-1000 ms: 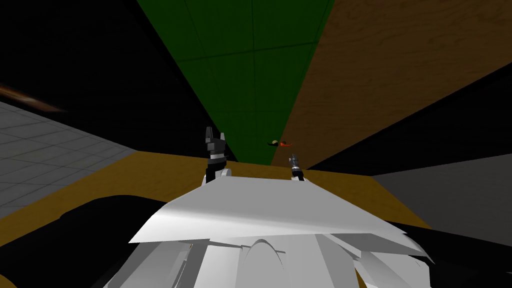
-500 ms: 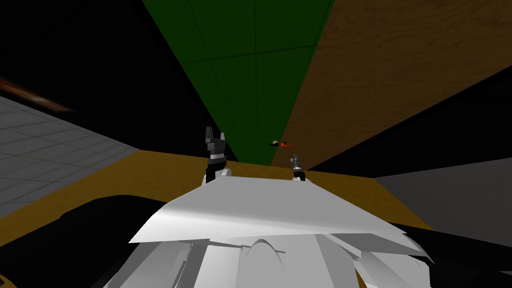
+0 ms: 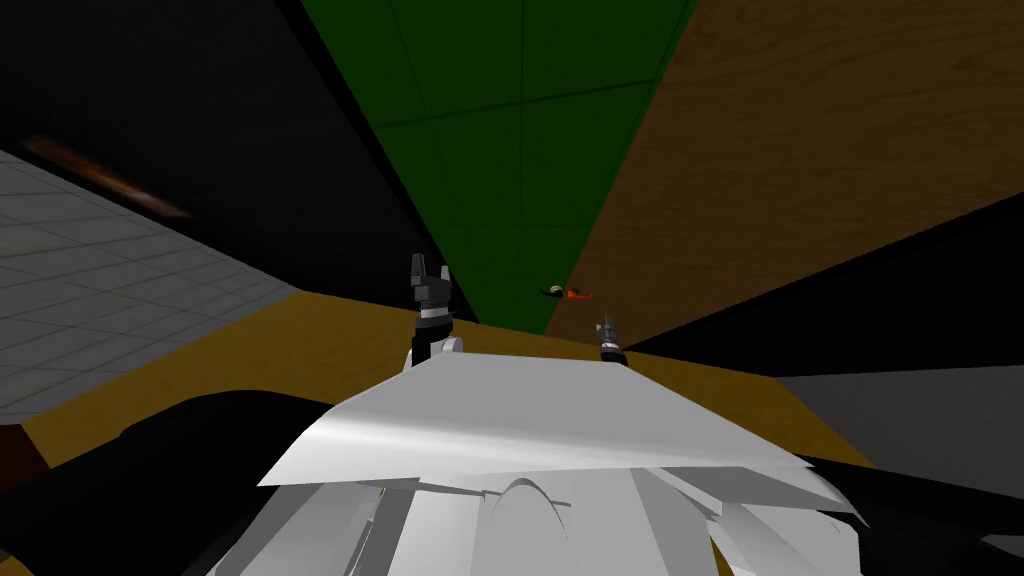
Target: Pull the door open
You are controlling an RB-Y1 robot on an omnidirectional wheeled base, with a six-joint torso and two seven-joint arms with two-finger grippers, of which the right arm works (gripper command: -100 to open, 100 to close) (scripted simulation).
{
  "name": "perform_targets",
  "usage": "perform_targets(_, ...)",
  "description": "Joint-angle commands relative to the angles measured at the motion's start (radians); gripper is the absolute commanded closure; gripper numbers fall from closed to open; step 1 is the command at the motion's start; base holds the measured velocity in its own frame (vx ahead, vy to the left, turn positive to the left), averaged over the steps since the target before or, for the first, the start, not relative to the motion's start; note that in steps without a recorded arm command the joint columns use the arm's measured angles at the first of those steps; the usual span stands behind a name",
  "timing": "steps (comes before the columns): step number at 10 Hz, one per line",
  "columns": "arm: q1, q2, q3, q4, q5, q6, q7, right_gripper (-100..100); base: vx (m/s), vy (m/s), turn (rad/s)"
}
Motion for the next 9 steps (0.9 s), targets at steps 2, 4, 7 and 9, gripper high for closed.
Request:
perform_targets(2, -0.008, -0.024, -0.028, 0.047, -0.021, -0.024, 0.000, -100, 0.107, -0.070, 0.116)
perform_targets(4, -0.018, -0.016, -0.028, 0.048, -0.023, -0.031, 0.000, -100, 0.152, -0.085, 0.201)
perform_targets(7, -0.053, 0.019, -0.004, 0.039, -0.012, -0.041, 0.000, -100, 0.193, 0.025, 0.186)
perform_targets(9, -0.042, 0.013, -0.011, 0.036, -0.015, -0.038, 0.004, 100, 0.039, 0.019, 0.002)
